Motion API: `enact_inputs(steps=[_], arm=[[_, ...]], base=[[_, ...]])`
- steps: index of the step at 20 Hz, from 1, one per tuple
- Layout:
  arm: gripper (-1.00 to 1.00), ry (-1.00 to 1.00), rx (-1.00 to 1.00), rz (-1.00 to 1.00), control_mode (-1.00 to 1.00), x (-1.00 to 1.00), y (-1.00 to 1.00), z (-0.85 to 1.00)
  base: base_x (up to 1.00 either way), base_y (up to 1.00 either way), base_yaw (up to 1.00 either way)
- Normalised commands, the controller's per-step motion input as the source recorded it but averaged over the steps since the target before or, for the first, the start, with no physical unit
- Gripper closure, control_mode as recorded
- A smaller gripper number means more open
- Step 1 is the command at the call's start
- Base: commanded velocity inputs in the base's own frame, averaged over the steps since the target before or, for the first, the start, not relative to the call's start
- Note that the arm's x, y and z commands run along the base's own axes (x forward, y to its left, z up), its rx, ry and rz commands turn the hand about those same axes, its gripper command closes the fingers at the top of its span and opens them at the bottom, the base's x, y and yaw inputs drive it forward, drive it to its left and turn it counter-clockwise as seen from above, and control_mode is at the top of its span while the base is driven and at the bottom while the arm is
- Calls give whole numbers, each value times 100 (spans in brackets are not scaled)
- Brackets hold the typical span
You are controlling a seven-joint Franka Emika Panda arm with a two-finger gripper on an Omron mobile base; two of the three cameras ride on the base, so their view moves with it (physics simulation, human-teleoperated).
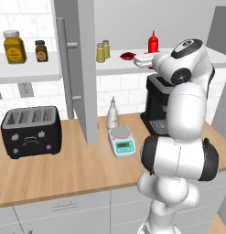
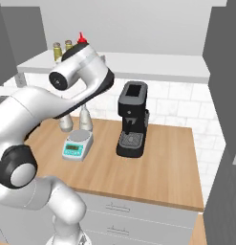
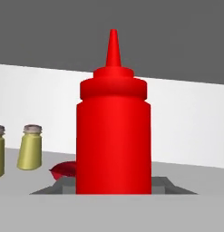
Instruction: Put the shaker and condiment bottle from the counter next to their counterparts in the cabinet.
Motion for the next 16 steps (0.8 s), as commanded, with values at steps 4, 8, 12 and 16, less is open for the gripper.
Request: enact_inputs(steps=[4,8,12,16], arm=[[100,25,8,16,-100,50,0,13],[100,21,1,16,-100,48,0,34],[100,15,0,16,-100,30,0,57],[100,18,4,17,-100,30,0,34]], base=[[0,0,0],[0,0,0],[0,0,0],[0,0,0]])
